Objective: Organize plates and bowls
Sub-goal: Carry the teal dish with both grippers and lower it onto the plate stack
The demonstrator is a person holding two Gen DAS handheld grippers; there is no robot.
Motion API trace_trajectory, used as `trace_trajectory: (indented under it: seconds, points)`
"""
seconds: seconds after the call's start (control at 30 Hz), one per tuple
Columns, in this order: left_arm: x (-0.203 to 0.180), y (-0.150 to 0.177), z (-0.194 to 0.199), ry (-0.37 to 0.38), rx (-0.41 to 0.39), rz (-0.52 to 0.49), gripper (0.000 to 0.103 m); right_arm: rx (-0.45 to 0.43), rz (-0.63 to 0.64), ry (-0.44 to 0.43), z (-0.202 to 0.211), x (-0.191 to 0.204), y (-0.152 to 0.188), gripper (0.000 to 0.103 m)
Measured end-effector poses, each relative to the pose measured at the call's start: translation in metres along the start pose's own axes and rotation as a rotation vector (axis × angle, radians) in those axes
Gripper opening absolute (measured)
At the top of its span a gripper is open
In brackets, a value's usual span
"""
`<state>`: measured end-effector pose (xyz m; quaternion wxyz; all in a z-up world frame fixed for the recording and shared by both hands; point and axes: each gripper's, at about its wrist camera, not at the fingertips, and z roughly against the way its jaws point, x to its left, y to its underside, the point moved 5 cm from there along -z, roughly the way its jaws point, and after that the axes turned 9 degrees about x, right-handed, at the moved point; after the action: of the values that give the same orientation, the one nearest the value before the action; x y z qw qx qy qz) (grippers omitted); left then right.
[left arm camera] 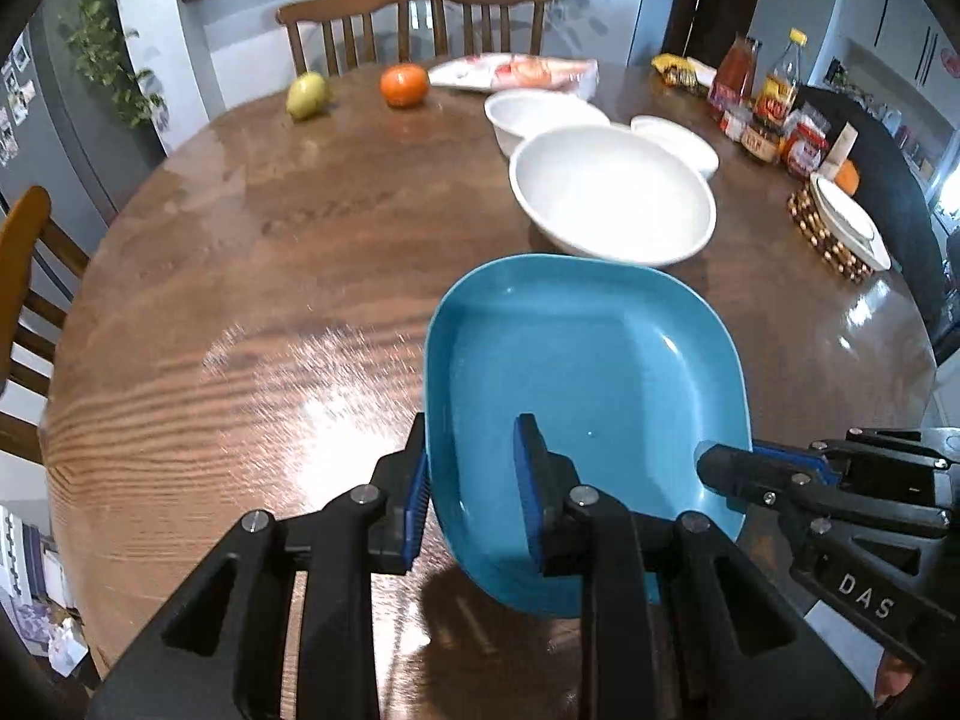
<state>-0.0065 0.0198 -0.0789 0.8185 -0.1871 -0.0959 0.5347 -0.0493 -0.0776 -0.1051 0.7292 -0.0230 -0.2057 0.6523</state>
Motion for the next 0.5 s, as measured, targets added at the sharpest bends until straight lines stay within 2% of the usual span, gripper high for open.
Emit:
trace_trajectory:
  seconds: [0.37, 0.5]
  points:
    - [-0.009, -0.007, -0.032, 0.015, 0.094, 0.009, 0.023, 0.045, -0.035, 0.011, -0.02, -0.022, -0.009, 0.007]
    - [-0.01, -0.006, -0.034, 0.013, 0.105, 0.012, 0.023, 0.055, -0.033, 0.022, -0.025, -0.026, -0.012, 0.007]
